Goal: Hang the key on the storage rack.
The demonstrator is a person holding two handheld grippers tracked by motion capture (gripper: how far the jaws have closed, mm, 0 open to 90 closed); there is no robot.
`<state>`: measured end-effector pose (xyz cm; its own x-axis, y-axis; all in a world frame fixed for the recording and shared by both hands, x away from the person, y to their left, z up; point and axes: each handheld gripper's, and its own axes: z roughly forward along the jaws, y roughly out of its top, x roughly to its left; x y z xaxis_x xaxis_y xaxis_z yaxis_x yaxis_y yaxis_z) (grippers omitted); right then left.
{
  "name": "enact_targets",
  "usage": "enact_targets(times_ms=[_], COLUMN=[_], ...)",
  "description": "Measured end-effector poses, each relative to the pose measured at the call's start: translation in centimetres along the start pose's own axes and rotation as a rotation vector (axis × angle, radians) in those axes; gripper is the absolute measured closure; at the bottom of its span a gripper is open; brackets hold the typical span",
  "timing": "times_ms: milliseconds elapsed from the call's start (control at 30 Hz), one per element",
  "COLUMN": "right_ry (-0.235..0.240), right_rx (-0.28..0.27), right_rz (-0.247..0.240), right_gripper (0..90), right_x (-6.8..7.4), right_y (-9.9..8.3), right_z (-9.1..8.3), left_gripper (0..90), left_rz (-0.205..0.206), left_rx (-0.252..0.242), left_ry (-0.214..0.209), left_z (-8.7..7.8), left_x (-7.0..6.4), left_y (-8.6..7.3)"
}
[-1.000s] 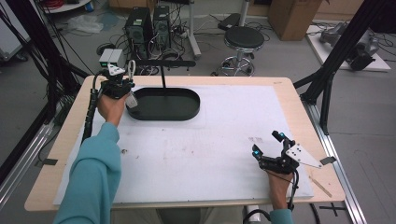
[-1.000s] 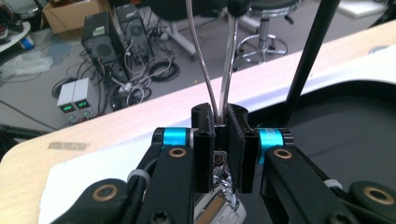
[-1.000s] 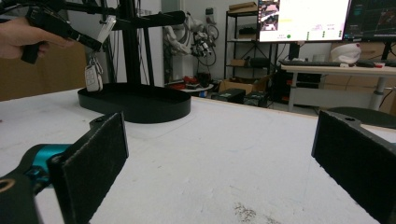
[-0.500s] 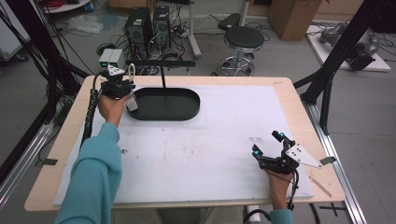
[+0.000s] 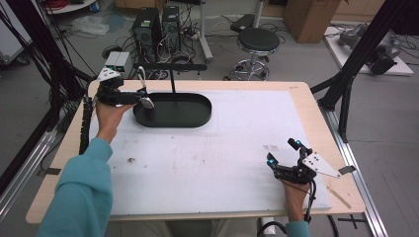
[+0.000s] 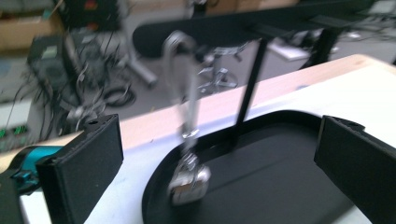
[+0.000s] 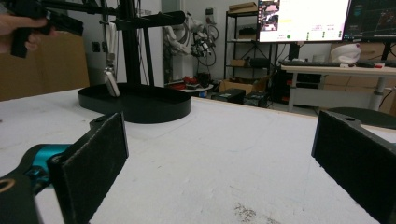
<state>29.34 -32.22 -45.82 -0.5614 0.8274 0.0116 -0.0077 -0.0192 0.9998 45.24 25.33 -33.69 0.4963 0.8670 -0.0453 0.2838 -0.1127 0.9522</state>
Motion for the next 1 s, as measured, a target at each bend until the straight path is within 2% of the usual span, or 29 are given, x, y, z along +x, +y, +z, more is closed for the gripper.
enact_targets(times_ms=[67,133,200,300,467,633,733,800,900,1000], right_ry=[0.001,0.001,0.002,0.002,0.001,-0.002,0.0,-0.001,0.0,0.0], right_rx=[0.003,0.0,-0.001,0.006,0.005,0.003,0.001,0.002,0.001,0.005], right_rz=[0.002,-0.005,-0.004,0.005,0.005,-0.003,-0.005,-0.006,-0.006,-0.003], right_gripper=[3.0,3.0,3.0,3.0,3.0,3.0,3.0,3.0,3.0,3.0], right_x=[0.0,0.0,0.0,0.1,0.1,0.1,0.1,0.1,0.1,0.2], right_y=[0.0,0.0,0.0,0.0,0.0,0.0,0.0,0.0,0.0,0.0], right_z=[0.0,0.0,0.0,0.0,0.0,0.0,0.0,0.0,0.0,-0.1], left_gripper=[1.6,1.6,1.6,1.7,1.6,1.6,1.7,1.7,1.7,1.7], left_rz=[0.014,0.025,0.05,0.048,0.071,0.067,0.049,0.056,0.077,0.041], left_rx=[-0.016,-0.058,-0.072,-0.092,-0.133,-0.151,-0.181,-0.202,-0.209,-0.204], left_ry=[-0.046,-0.082,-0.113,-0.168,-0.219,-0.251,-0.269,-0.279,-0.27,-0.263], left_z=[-1.1,-2.3,-3.5,-5.3,-7.9,-9.8,-10.8,-11.4,-11.8,-12.1], left_x=[-0.5,-1.0,-1.6,-2.3,-3.6,-4.5,-5.0,-5.4,-5.8,-5.7], left_y=[-0.1,-0.6,-1.2,-2.6,-5.0,-7.5,-8.9,-10.0,-11.9,-13.6])
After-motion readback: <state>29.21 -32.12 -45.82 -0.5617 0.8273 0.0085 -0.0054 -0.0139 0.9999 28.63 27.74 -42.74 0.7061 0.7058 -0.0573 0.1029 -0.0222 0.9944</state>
